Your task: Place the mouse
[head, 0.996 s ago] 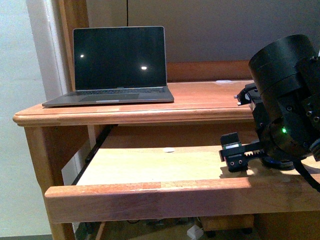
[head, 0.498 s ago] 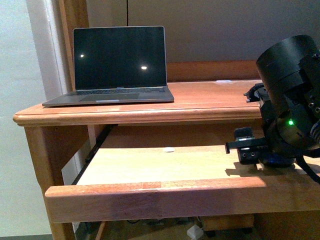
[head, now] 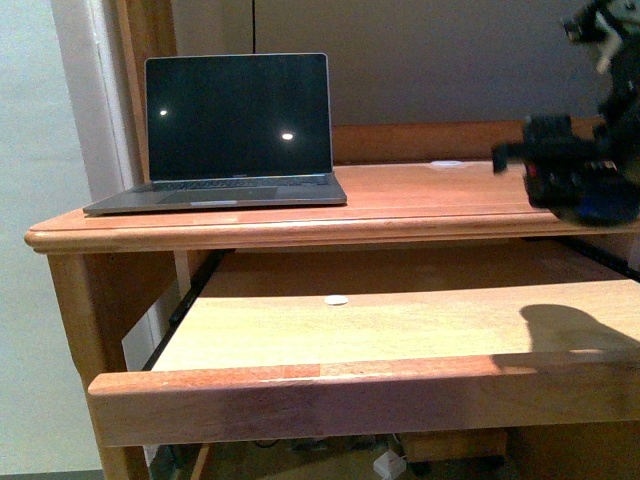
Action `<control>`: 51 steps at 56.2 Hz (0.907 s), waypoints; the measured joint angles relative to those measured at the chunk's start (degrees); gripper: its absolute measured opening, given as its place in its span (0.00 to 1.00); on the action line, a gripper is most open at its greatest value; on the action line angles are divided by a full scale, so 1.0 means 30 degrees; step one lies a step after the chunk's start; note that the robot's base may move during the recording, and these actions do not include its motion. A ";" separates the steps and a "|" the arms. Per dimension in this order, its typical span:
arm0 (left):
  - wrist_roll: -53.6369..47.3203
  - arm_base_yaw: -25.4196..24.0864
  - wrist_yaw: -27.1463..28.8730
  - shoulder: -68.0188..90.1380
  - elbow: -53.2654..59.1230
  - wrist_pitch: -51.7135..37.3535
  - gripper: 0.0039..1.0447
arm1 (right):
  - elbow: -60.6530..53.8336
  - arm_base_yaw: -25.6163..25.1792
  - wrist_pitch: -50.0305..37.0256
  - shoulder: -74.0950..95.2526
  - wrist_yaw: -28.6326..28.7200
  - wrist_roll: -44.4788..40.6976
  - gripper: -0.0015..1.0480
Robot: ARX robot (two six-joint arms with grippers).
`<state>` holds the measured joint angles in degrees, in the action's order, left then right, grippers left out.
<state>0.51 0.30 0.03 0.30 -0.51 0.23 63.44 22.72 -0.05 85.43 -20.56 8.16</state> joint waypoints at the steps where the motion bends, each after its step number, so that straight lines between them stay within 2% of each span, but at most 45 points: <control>1: 0.0000 0.0000 0.0000 0.0000 0.0000 0.0000 0.93 | 0.0386 0.0160 0.0015 0.0029 -0.0022 0.0015 0.54; 18: 0.0000 0.0000 0.0000 0.0000 0.0000 0.0000 0.93 | 0.6863 0.2018 0.1137 0.4291 -0.1188 0.0481 0.54; 33: 0.0000 0.0000 -0.0007 0.0000 0.0000 0.0000 0.93 | 1.2531 0.2652 0.2652 0.9136 -0.3410 0.0357 0.54; 51: 0.0000 0.0000 0.0000 0.0000 0.0000 0.0000 0.93 | 1.6699 0.3308 0.3308 1.3151 -0.4262 0.0306 0.54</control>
<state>0.51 0.30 0.03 0.30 -0.51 0.23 113.54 32.64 9.87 124.88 -33.34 9.08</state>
